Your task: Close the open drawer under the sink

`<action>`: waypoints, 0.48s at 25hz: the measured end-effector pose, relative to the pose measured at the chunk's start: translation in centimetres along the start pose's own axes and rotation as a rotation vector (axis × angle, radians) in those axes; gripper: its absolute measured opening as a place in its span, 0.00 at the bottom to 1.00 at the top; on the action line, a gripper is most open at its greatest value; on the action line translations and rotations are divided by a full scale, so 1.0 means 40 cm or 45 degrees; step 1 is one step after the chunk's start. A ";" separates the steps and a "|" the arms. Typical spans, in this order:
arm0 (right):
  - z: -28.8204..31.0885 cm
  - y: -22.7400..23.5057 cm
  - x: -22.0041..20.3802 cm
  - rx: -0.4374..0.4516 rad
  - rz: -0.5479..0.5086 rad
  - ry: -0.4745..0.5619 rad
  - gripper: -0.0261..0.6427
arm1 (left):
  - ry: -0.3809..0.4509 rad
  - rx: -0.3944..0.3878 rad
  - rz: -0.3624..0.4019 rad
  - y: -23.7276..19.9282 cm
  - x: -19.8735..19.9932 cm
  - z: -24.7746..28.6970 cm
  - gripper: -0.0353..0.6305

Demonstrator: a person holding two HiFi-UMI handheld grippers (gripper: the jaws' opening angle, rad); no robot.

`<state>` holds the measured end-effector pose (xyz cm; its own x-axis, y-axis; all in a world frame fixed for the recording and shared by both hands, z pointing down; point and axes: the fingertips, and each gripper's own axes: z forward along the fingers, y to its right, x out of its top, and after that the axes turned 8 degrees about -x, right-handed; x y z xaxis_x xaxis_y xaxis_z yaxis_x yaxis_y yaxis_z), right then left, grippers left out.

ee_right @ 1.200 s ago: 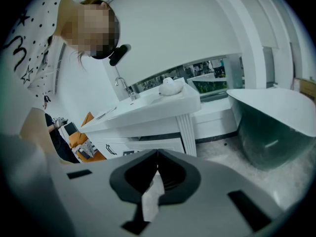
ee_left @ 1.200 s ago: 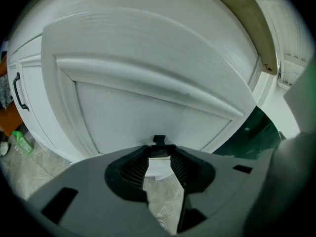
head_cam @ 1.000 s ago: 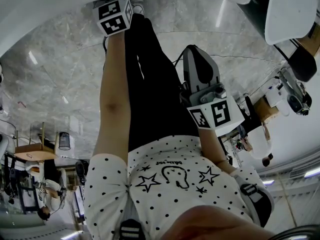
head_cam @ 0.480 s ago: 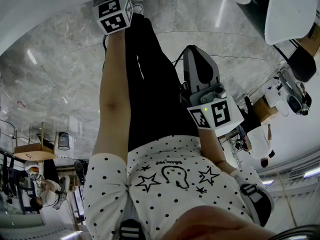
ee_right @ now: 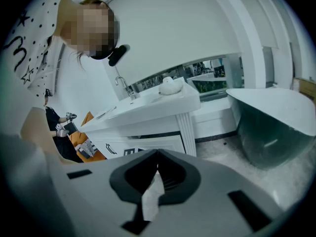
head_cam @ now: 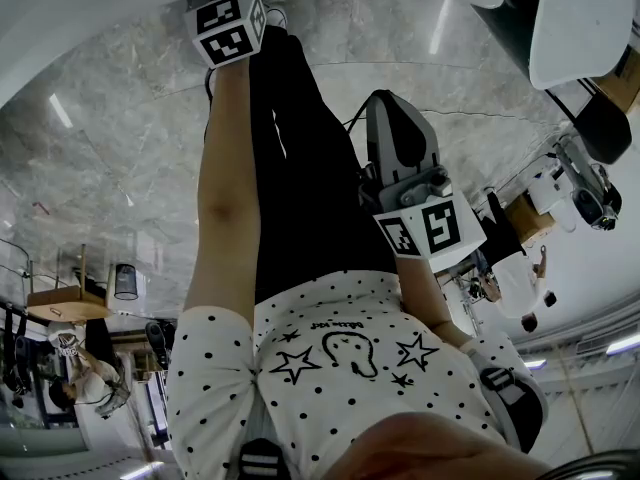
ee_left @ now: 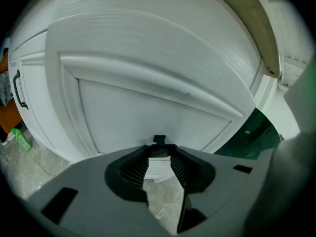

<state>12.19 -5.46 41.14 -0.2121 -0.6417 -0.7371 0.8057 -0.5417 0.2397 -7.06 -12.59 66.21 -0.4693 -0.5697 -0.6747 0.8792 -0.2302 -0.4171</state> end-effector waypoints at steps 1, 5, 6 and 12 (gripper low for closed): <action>-0.001 0.000 0.000 0.001 0.000 0.000 0.06 | 0.002 0.000 -0.001 0.001 0.000 0.000 0.26; -0.005 0.001 -0.002 0.002 -0.001 -0.001 0.06 | 0.011 -0.004 -0.003 0.005 -0.001 0.000 0.26; -0.005 0.001 -0.002 0.002 -0.002 0.000 0.06 | 0.012 -0.005 -0.003 0.005 -0.001 0.000 0.26; -0.001 -0.001 -0.004 0.003 -0.004 -0.001 0.06 | 0.019 -0.004 -0.002 0.001 -0.001 0.005 0.26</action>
<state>12.21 -5.30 41.23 -0.2148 -0.6403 -0.7375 0.8039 -0.5448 0.2388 -6.99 -12.75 66.33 -0.4721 -0.5577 -0.6827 0.8781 -0.2286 -0.4204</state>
